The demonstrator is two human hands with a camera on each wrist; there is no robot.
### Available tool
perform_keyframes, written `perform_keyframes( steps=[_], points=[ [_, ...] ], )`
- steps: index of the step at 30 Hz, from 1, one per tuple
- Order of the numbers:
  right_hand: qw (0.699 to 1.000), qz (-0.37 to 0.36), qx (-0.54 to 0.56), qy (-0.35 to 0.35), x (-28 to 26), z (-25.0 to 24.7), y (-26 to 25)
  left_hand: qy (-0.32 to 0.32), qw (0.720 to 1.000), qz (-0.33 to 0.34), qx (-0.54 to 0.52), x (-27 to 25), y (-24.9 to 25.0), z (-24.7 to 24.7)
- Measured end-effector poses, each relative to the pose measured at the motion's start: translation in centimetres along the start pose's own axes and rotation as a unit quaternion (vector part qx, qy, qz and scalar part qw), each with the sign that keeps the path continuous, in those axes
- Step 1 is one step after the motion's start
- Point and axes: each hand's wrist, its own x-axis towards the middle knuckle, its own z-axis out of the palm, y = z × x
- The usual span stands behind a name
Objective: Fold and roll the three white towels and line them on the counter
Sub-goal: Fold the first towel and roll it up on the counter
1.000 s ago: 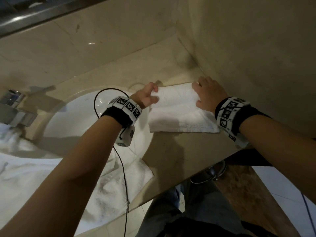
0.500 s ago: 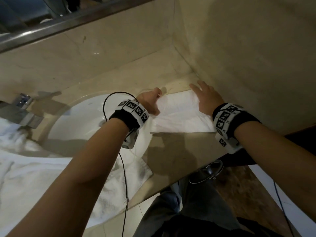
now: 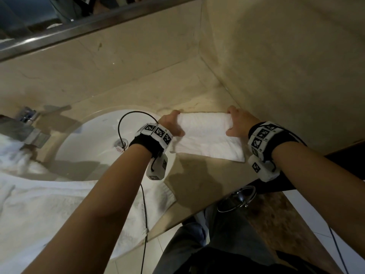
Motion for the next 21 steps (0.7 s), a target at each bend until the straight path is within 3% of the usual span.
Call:
perform_keyframes(
  steps=[6, 10, 14, 18, 21],
  points=[
    [1.000, -0.011, 0.014, 0.025, -0.3, -0.9, -0.1, -0.018, 0.973, -0.041, -0.225, -0.7, -1.1, 0.0],
    [1.000, -0.006, 0.003, 0.022, -0.8, -1.0, -0.4, -0.016, 0.952, -0.057, -0.301, -0.6, -1.6, 0.0],
    [1.000, 0.011, 0.020, 0.006, -1.4, -0.5, -0.5, 0.017, 0.942, -0.049, -0.331, -0.5, -1.5, 0.2],
    [0.999, 0.033, 0.034, -0.023, -2.1, 1.5, -0.7, 0.056, 0.944, 0.010, -0.326, -0.3, -1.3, 0.7],
    [0.998, 0.043, 0.048, -0.020, -2.4, 2.3, -0.7, 0.084, 0.935, 0.019, -0.344, -0.2, -1.2, 0.9]
  ],
)
